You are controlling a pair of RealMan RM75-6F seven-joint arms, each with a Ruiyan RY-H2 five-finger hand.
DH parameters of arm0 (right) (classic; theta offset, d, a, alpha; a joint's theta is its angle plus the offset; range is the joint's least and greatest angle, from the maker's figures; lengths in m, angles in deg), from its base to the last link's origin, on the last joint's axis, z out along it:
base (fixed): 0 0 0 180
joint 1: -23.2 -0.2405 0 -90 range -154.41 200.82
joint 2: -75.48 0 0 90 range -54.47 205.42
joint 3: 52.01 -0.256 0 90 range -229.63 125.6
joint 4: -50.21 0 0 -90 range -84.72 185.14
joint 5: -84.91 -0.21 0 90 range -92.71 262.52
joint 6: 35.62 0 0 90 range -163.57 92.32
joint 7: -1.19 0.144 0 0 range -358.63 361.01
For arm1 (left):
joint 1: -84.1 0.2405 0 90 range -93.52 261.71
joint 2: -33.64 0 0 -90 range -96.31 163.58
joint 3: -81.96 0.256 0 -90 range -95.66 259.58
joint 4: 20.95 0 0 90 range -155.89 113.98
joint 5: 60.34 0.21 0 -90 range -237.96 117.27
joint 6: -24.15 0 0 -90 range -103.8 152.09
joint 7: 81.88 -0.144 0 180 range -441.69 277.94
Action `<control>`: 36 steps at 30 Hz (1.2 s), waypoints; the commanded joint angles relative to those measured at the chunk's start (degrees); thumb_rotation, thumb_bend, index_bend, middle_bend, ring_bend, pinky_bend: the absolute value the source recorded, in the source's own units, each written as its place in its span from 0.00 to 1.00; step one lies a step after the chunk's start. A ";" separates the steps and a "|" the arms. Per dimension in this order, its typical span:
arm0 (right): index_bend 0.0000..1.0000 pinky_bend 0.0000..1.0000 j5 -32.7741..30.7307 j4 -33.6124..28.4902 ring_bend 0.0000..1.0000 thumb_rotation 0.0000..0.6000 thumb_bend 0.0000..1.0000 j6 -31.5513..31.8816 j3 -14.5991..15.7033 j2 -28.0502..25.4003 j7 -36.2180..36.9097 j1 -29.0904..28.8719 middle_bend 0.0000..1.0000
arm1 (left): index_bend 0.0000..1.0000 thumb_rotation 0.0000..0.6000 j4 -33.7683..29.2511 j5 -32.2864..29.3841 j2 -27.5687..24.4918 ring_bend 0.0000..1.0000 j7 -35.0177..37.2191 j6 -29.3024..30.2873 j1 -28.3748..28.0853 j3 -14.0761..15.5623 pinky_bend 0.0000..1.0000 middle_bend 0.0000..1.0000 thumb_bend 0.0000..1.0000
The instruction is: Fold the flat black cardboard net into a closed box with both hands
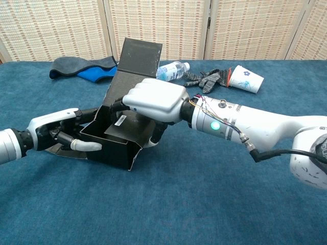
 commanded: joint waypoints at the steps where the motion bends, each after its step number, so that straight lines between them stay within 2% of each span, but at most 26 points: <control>1: 0.33 0.87 0.09 -0.79 0.82 1.00 0.41 -0.80 0.12 -0.63 -0.59 -0.51 0.33 | 0.11 1.00 -0.15 0.00 -0.07 0.62 0.09 -0.26 0.00 0.11 0.93 0.07 0.17; 11: 0.33 0.87 0.50 -1.44 0.82 1.00 0.43 -0.55 0.22 -0.46 -1.19 -0.96 0.31 | 0.10 1.00 -0.72 0.29 -0.45 0.62 0.52 -0.96 -0.65 0.22 0.93 0.07 0.16; 14: 0.31 0.87 0.77 -0.91 0.82 1.00 0.37 0.51 0.20 -0.05 -1.00 -0.82 0.24 | 0.10 1.00 -0.95 0.17 -0.52 0.62 0.57 -1.28 -0.89 0.08 0.93 0.07 0.17; 18: 0.21 0.87 0.81 -0.06 0.82 1.00 0.29 1.35 0.16 0.59 -0.58 -0.59 0.19 | 0.10 1.00 -1.14 0.10 -0.50 0.62 0.62 -1.42 -1.11 -0.08 0.93 0.07 0.17; 25: 0.15 0.87 0.49 0.49 0.79 1.00 0.22 1.94 -0.15 1.23 0.03 -0.42 0.13 | 0.10 1.00 -1.45 0.14 -0.75 0.62 0.93 -1.63 -1.32 0.00 0.93 0.07 0.17; 29: 0.07 0.87 -0.04 0.14 0.77 1.00 0.16 1.94 -0.56 1.25 0.21 -0.30 0.08 | 0.10 1.00 -1.37 0.22 -0.74 0.62 1.18 -1.49 -1.17 0.19 0.93 0.07 0.17; 34: 0.05 0.87 0.09 -0.29 0.75 1.00 0.10 2.72 -0.65 1.11 0.42 -0.17 0.05 | 0.10 1.00 -1.27 0.21 -0.71 0.62 1.42 -1.37 -1.13 0.20 0.93 0.07 0.17; 36: 0.06 0.87 0.79 0.10 0.75 1.00 0.10 4.24 -0.46 1.33 1.32 -0.08 0.09 | 0.10 1.00 -1.16 0.22 -0.70 0.62 1.49 -1.22 -0.87 0.37 0.93 0.07 0.17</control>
